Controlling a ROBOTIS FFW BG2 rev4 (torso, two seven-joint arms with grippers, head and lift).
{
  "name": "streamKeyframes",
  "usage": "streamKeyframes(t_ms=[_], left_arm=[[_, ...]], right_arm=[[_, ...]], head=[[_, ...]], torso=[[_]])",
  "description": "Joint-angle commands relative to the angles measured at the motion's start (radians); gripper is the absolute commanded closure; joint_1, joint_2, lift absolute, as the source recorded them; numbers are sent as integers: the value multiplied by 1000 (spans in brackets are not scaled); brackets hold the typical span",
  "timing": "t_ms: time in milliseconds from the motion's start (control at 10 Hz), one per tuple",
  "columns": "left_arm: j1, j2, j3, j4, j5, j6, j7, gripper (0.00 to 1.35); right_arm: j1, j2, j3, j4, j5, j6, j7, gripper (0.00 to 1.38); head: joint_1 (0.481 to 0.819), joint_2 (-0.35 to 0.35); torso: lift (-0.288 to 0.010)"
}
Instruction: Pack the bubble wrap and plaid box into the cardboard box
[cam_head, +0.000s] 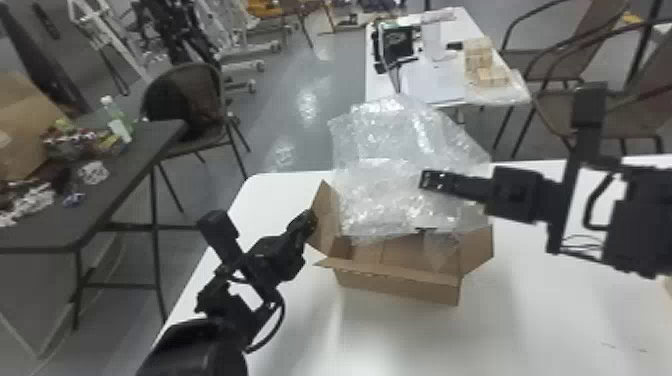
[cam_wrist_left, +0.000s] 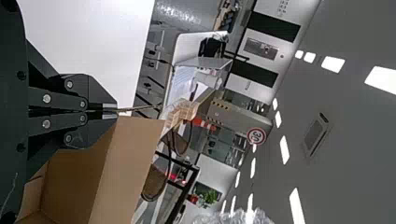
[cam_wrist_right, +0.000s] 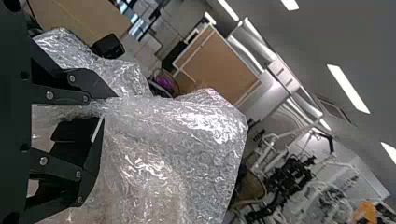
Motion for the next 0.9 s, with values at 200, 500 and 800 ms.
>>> streamKeyframes(t_ms=[200, 500, 800], left_arm=[[-1, 0, -5, 8, 7, -5, 4, 1207], [-5, 0, -8, 6, 7, -6, 4, 1207], [-5, 2, -6, 6, 13, -9, 5, 1207]], right_arm=[[-51, 32, 76, 175, 266, -71, 102, 1061], [-51, 32, 84, 247, 258, -62, 102, 1059], [-45, 32, 88, 264, 273, -71, 82, 363]], head=[[670, 350], [685, 350], [695, 350]], torso=[[-122], [-122], [-122]])
